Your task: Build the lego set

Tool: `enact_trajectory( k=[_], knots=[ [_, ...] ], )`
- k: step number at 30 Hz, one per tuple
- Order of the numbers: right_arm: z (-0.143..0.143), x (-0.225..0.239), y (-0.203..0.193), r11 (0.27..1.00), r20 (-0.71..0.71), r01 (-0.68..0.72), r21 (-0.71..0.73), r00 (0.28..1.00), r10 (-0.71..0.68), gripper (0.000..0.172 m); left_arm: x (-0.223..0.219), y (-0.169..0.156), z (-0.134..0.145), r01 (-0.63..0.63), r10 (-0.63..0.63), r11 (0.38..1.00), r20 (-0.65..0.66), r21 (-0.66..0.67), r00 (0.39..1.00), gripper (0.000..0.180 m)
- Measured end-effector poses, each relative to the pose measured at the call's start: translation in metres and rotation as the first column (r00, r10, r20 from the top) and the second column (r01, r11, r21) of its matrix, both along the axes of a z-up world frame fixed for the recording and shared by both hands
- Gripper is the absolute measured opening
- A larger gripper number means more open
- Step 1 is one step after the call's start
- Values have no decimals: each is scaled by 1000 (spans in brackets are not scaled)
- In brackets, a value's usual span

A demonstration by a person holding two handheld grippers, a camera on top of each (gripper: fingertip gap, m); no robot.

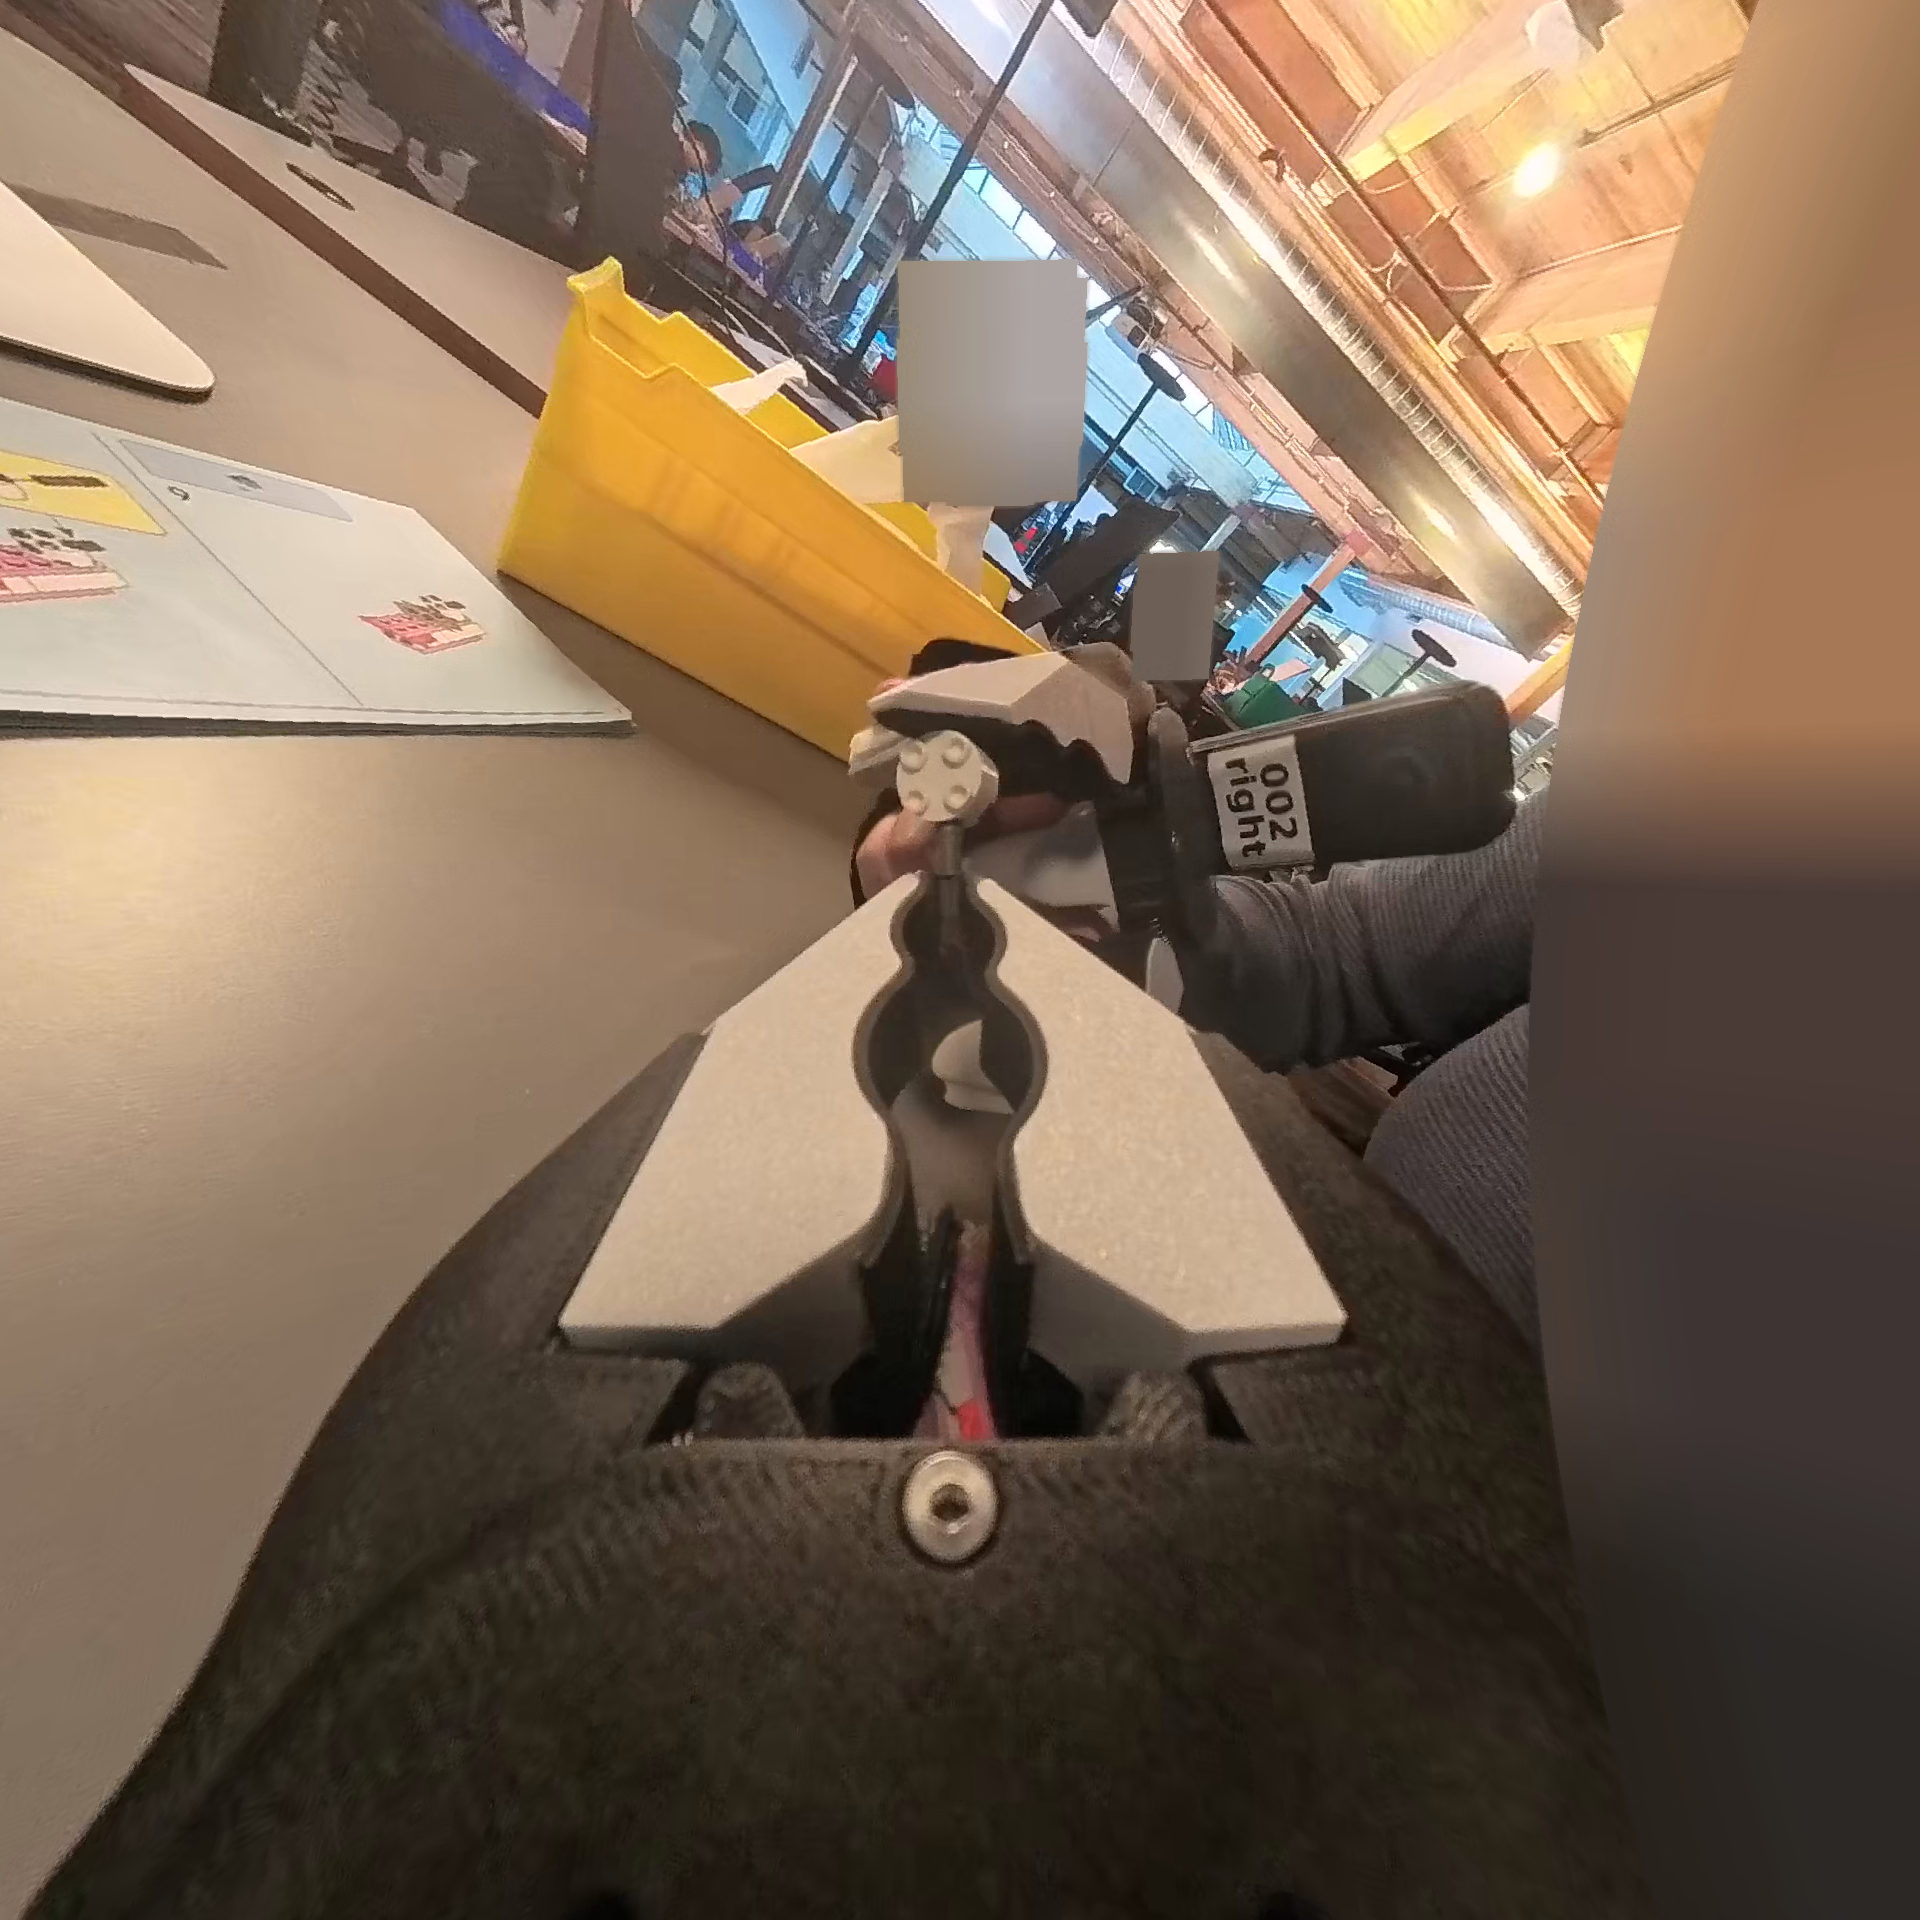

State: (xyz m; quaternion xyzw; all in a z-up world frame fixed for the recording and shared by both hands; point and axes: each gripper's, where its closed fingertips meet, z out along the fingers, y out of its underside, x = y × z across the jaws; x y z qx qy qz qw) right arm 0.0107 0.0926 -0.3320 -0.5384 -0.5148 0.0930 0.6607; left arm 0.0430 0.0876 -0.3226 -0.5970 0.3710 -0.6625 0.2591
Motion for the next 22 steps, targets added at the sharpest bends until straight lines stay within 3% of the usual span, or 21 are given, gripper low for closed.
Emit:
enact_trajectory(
  k=[17, 20, 22],
  knots=[
    [0, -1, -1, 999, -27, -18, -33, 999, 17, 88, 0, -1, -2, 11, -11, 1000, -15, -9, 1000, 0],
    [20, -1, -6, 999, -105, -24, 35, 994, 28, 91, -6, -8, 20, 89, -85, 996, 138, -28, 987, 1],
    [38, 7, -7, 993, -170, 18, 117, 985, 2, 99, -17, -18, 37, 185, -174, 983, 276, -15, 945, 2]
  ],
)
